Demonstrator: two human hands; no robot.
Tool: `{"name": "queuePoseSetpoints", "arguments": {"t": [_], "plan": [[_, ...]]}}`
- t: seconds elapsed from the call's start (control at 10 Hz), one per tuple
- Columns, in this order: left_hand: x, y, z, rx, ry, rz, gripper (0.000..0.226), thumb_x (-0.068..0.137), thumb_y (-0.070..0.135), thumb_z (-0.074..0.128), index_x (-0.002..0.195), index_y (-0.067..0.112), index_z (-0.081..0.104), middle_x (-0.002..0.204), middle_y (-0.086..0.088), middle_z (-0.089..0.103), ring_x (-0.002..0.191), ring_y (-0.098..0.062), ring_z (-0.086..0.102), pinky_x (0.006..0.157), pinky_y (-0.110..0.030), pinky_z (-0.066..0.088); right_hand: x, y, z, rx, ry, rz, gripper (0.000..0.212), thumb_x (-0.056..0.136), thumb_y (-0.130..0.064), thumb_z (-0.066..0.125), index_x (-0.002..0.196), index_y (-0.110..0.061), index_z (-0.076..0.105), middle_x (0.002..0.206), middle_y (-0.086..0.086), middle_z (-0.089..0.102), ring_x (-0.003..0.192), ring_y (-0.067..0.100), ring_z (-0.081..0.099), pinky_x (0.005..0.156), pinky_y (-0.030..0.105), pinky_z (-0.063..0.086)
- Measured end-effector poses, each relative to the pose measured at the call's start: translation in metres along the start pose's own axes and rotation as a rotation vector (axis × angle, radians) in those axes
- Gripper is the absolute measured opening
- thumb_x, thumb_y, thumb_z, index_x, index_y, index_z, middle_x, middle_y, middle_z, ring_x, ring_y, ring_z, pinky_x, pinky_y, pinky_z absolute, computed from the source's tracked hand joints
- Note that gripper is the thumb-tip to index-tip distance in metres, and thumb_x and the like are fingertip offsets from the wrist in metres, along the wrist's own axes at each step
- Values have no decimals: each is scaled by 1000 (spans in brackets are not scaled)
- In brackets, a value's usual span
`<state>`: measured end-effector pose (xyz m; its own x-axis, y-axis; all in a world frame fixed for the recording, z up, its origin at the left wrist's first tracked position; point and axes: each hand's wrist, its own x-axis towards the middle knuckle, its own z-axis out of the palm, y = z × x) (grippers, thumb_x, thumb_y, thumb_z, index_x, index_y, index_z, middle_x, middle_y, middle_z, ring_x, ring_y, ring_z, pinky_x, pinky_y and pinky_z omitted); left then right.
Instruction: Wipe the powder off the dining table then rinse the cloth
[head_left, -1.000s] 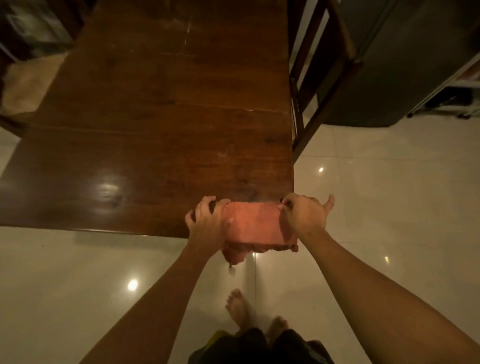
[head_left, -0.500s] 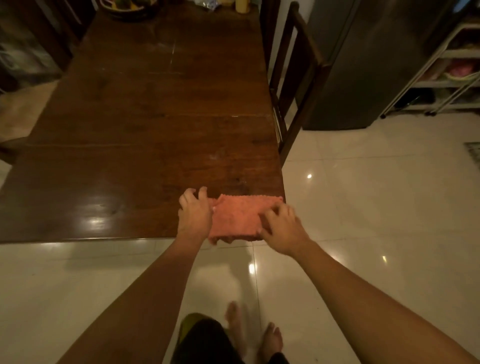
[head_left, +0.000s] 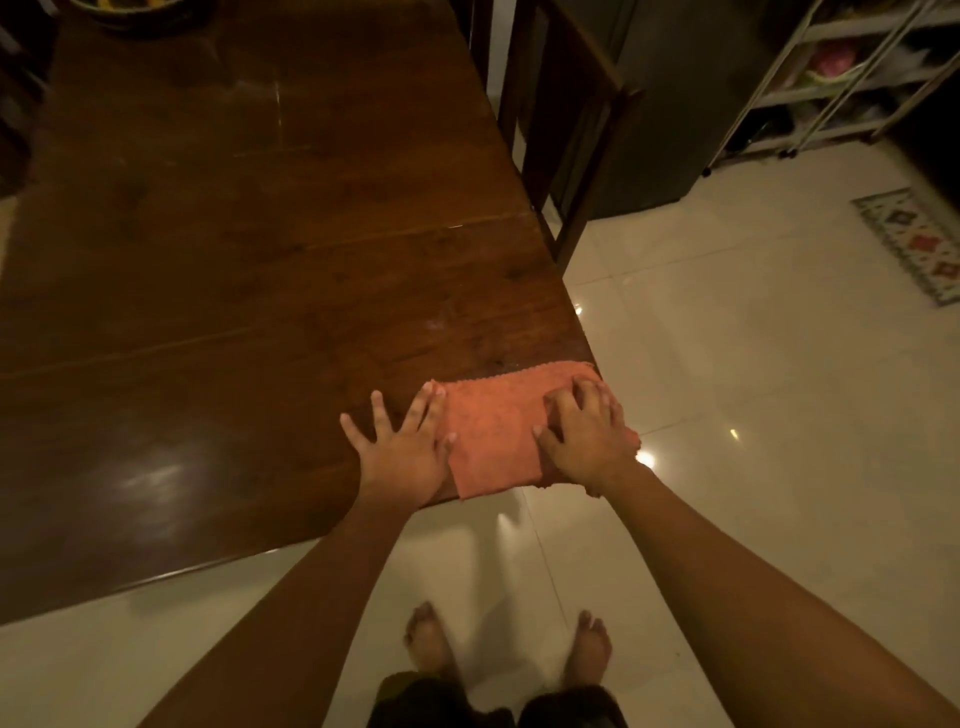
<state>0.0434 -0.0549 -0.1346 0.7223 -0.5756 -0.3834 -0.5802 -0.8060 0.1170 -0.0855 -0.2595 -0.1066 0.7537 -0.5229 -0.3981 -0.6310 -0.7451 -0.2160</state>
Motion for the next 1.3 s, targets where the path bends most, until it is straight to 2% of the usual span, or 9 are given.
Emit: {"name": "queuePoseSetpoints", "arguments": {"t": [0.2, 0.4, 0.5, 0.6, 0.8, 0.9, 1.1, 1.2, 1.3], "plan": [[8, -14, -14, -71, -123, 99, 66, 98, 62, 20, 152, 41, -12, 159, 22, -17, 146, -42, -17, 107, -75, -4, 22, -8, -12, 167, 171, 243, 38, 100, -31, 45, 138, -22, 44, 144, 12, 44, 127, 38, 43, 102, 55, 41], [3, -14, -12, -102, -169, 117, 66, 101, 55, 23, 152, 38, -14, 159, 18, -22, 145, -42, -21, 110, -73, -3, 39, 8, -27, 154, 140, 263, 19, 94, -28, 57, 109, -31, 68, 121, 9, 55, 118, 34, 41, 96, 44, 42], [3, -9, -10, -105, -171, 99, 65, 101, 53, 23, 152, 37, -15, 159, 17, -24, 145, -41, -21, 110, -73, -3, 43, 13, -31, 289, 128, 306, 12, 88, -24, 62, 83, -35, 61, 110, 9, 56, 105, 31, 45, 83, 34, 39], [2, -6, -11, -117, -164, 81, 64, 102, 50, 24, 153, 37, -13, 159, 17, -23, 146, -40, -20, 111, -71, -3, 53, 20, -29, 297, 192, 366, 8, 84, -33, 68, 83, -34, 61, 109, 12, 57, 113, 32, 36, 79, 33, 21], [-3, 0, -16, -135, -147, 19, 62, 103, 47, 27, 153, 40, -9, 160, 20, -19, 148, -37, -16, 113, -70, 0, 50, 23, -33, 195, 316, 361, 19, 85, -30, 70, 101, -24, 63, 96, 7, 57, 121, 34, 34, 82, 38, 17], [-5, 11, -20, -125, -94, -35, 60, 103, 40, 34, 155, 32, 5, 164, 3, -3, 150, -35, -4, 115, -64, 6, 38, 17, -31, 214, 335, 184, 27, 89, -26, 61, 115, -23, 55, 102, 6, 57, 127, 33, 32, 90, 40, 24], [-25, 28, -22, -141, -15, 28, 54, 96, 25, 51, 147, 31, 34, 160, -1, 25, 150, -28, 10, 118, -60, 6, 4, 18, -8, -132, -41, -227, 50, 92, -41, 51, 138, -26, 41, 146, 13, 35, 141, 41, 25, 117, 59, 20], [-31, 31, -24, -141, -63, -7, 59, 95, 15, 48, 148, 34, 28, 162, -7, 15, 150, -31, 6, 114, -69, 0, -2, 21, -9, -110, -136, -239, 61, 95, -42, 53, 149, -28, 27, 157, 12, 24, 145, 40, 23, 119, 60, 16], [-36, 36, -27, -106, -124, -67, 72, 97, 30, 45, 154, 31, 1, 159, -23, -18, 149, -37, -6, 111, -70, -6, 2, 27, -24, -29, -90, -250, 48, 98, -35, 50, 145, -30, 38, 152, 14, 36, 142, 38, 27, 118, 54, 23]]}}
